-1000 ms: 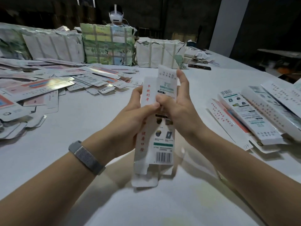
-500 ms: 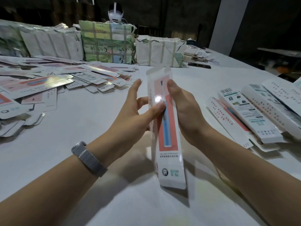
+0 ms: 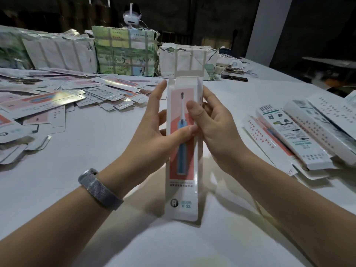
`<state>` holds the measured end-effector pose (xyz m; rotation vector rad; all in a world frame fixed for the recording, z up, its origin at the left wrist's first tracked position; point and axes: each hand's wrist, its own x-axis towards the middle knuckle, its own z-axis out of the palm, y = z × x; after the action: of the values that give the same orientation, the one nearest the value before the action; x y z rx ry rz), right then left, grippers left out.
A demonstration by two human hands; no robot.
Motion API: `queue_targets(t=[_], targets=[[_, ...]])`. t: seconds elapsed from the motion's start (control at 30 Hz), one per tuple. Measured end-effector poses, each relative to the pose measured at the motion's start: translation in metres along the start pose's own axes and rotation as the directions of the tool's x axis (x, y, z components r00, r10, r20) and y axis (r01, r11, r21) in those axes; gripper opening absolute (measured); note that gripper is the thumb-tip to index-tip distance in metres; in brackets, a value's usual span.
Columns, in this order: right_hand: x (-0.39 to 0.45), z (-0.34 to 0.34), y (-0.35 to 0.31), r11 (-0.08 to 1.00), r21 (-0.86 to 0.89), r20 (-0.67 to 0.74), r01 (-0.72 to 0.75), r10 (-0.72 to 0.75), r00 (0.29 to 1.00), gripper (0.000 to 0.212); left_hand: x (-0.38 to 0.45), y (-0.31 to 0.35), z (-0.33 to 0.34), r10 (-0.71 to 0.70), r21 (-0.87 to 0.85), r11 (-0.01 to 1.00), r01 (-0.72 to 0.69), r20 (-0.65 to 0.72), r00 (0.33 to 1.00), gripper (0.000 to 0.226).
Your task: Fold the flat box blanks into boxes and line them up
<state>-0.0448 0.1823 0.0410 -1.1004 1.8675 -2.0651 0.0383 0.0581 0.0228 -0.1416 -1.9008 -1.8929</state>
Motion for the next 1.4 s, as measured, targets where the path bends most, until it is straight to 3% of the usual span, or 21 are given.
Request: queue_targets(t=[0.13, 0.27, 0.5, 0.6, 0.73, 0.8, 0.93, 1.4], targets=[[-0.003, 0.001, -0.001, 1.000, 0.014, 0.044, -0.008, 0.008, 0.999, 0.060, 0.001, 0.001, -0.005, 0.004, -0.029, 1.000, -0.005, -0.010, 1.000, 0.082], [-0.005, -0.002, -0.007, 1.000, -0.017, 0.080, 0.005, -0.004, 0.997, 0.032, -0.002, 0.006, -0.006, -0.047, -0.044, 0.998, 0.047, 0.016, 0.999, 0.064], [-0.002, -0.008, -0.009, 0.997, -0.057, 0.070, 0.042, -0.038, 0.997, 0.023, 0.000, 0.011, -0.007, -0.056, -0.019, 0.998, 0.056, 0.014, 0.998, 0.042], [0.003, -0.015, -0.005, 0.999, 0.000, 0.055, 0.042, -0.042, 0.998, 0.026, 0.000, 0.008, -0.008, -0.074, -0.004, 0.997, 0.074, 0.048, 0.996, 0.045], [0.007, -0.019, -0.003, 0.986, 0.159, 0.047, 0.042, -0.050, 0.998, 0.051, -0.001, 0.003, -0.009, -0.076, 0.008, 0.997, 0.076, 0.052, 0.996, 0.060], [0.008, -0.020, -0.004, 0.988, 0.154, 0.073, 0.030, -0.042, 0.996, 0.046, -0.001, 0.002, -0.008, -0.067, 0.018, 0.998, 0.066, 0.052, 0.996, 0.065], [0.006, -0.017, -0.006, 0.991, 0.134, 0.042, -0.023, 0.018, 0.999, 0.014, -0.001, 0.003, -0.007, -0.103, 0.071, 0.993, 0.097, 0.085, 0.991, 0.053], [0.009, -0.021, -0.012, 0.994, 0.064, -0.033, -0.090, 0.092, 0.995, 0.019, -0.002, 0.011, -0.009, -0.128, 0.086, 0.990, 0.113, 0.187, 0.974, 0.050]])
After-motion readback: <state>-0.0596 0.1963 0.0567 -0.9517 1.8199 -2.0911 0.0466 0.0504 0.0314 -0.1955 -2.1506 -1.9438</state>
